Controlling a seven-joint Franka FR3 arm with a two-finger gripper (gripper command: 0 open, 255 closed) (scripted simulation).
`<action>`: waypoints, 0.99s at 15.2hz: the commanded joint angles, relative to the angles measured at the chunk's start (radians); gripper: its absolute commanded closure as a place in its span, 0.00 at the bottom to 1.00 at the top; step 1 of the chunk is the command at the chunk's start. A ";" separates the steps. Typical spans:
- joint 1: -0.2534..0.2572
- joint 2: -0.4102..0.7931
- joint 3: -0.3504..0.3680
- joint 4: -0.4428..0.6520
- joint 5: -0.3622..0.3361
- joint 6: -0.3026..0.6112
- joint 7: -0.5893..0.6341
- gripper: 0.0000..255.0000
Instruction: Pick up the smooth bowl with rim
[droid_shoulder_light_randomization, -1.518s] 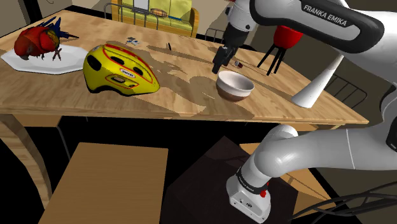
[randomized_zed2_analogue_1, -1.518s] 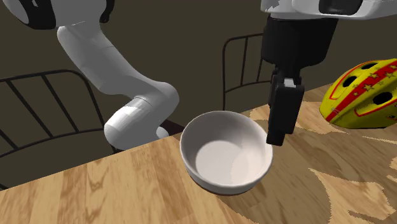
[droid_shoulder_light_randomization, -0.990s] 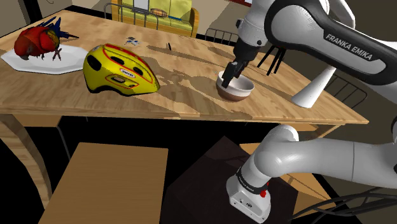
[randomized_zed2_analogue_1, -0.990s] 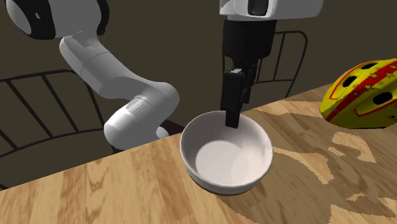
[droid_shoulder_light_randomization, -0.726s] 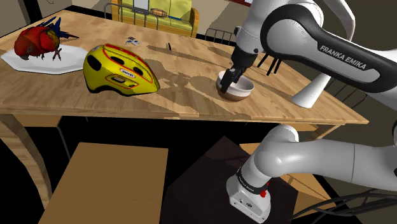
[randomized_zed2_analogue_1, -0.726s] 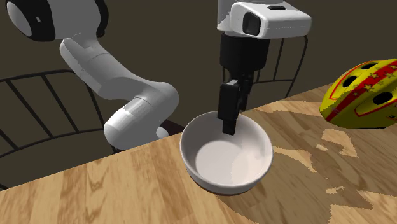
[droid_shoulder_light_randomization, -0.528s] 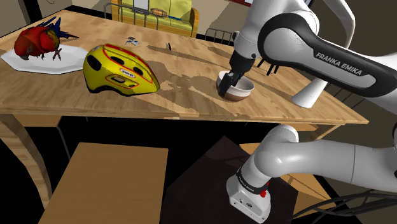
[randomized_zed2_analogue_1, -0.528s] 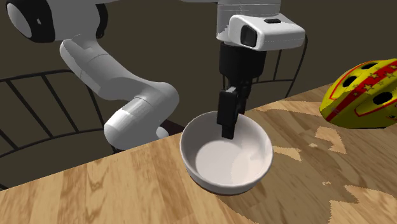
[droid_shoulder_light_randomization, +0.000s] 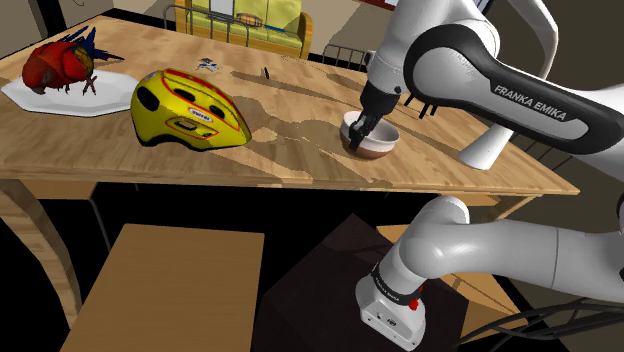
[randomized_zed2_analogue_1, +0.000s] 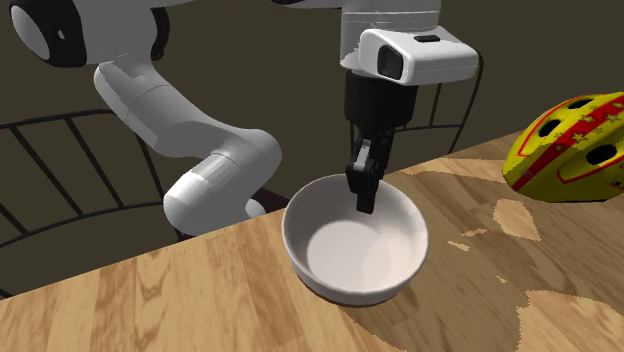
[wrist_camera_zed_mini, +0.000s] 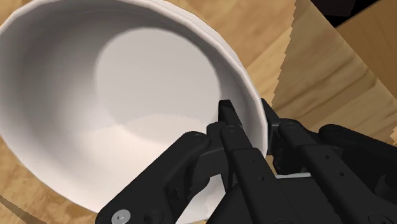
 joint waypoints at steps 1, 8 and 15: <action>0.000 0.000 0.000 -0.001 0.000 -0.001 0.000 1.00; -0.005 0.027 -0.003 0.081 -0.003 -0.055 -0.008 1.00; -0.012 0.070 -0.005 0.200 -0.008 -0.129 -0.018 1.00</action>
